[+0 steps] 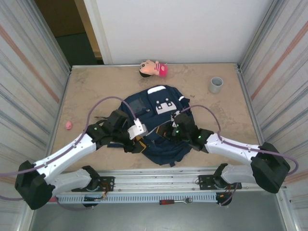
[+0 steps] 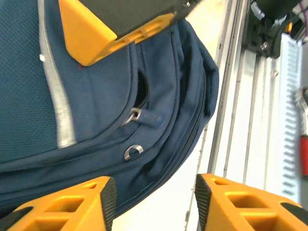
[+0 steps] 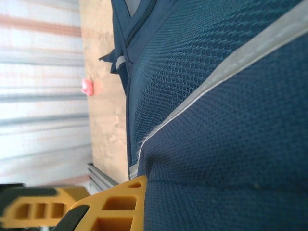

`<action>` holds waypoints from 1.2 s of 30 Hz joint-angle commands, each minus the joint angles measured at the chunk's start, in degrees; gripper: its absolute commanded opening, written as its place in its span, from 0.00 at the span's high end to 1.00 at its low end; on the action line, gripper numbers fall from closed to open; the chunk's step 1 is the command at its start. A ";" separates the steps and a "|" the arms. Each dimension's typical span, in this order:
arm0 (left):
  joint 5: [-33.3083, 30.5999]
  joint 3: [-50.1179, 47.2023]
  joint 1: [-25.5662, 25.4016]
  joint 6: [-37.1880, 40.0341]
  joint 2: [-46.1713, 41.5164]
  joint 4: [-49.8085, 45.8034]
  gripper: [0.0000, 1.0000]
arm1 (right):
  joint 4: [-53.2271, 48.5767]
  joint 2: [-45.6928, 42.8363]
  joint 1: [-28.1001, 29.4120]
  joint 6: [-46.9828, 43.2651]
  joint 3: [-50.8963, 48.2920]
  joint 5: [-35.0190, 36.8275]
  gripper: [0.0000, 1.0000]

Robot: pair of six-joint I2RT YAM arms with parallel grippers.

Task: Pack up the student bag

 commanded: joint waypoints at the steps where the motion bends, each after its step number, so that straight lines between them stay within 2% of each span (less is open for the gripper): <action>1: -4.41 1.53 -0.23 11.04 -2.73 -2.42 0.45 | -10.55 -1.70 -4.03 -13.46 3.56 -11.48 1.00; 7: -7.78 0.67 -0.69 21.94 -2.26 0.41 0.34 | -15.97 -0.54 -8.65 -20.88 6.25 -21.98 1.00; 11: -12.63 -0.81 -3.48 27.44 1.48 7.98 0.30 | -17.11 -0.22 -10.72 -22.30 6.96 -24.83 1.00; 16: -12.59 -0.12 -5.76 30.79 8.08 16.61 0.29 | -17.51 0.04 -13.02 -23.26 7.27 -27.48 1.00; 20: -13.03 0.62 -5.94 31.79 14.24 20.23 0.37 | -18.82 0.88 -14.32 -24.93 7.91 -30.08 1.00; 24: -13.87 0.42 -5.98 31.55 17.80 23.59 0.65 | -20.23 1.41 -14.87 -26.29 8.72 -31.91 1.00; 29: -8.46 0.54 -6.21 26.71 13.87 17.82 0.97 | -22.12 0.70 -16.33 -29.34 9.34 -30.47 1.00; 30: -7.50 0.03 -6.16 25.61 12.53 16.94 1.00 | -22.12 0.66 -16.72 -29.80 9.17 -30.15 1.00; 33: -5.15 -2.26 -6.47 21.83 8.12 16.04 1.00 | -21.41 0.88 -17.16 -30.94 8.90 -29.03 0.98; 36: -6.21 -4.75 -6.60 17.67 6.27 18.60 1.00 | -20.25 0.00 -17.08 -31.07 8.64 -27.97 0.76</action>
